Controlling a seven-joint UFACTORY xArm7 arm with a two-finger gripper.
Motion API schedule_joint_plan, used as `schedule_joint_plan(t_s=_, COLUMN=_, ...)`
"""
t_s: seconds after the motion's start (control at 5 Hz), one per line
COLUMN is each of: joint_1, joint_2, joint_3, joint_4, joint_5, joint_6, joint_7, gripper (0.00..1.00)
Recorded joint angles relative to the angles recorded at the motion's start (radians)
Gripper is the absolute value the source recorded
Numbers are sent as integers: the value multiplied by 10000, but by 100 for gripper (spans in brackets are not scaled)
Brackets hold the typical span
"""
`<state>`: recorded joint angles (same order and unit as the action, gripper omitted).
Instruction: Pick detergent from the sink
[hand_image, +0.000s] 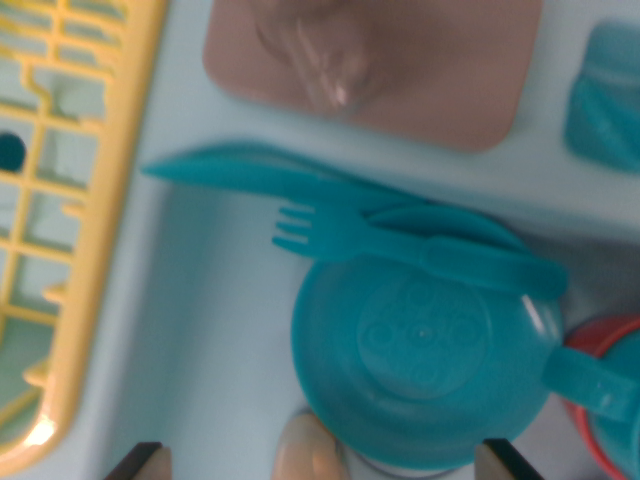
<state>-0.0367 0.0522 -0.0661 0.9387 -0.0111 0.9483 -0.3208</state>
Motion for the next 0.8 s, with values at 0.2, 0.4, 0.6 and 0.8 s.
schedule_joint_plan(t_s=0.2, joint_1=0, joint_2=0, joint_3=0, joint_4=0, joint_5=0, joint_6=0, joint_7=0, gripper=0)
schedule_joint_plan(t_s=0.4, joint_1=-18, joint_2=41, joint_3=-43, joint_4=-345, joint_5=3, joint_6=-319, joint_7=-167, gripper=0)
schedule_joint_plan(t_s=0.6, joint_1=-18, joint_2=41, joint_3=-43, joint_4=-345, joint_5=3, joint_6=-319, joint_7=-167, gripper=0)
schedule_joint_plan(t_s=0.8, joint_1=-33, joint_2=76, joint_3=-80, joint_4=-637, joint_5=5, joint_6=-589, joint_7=-308, gripper=0)
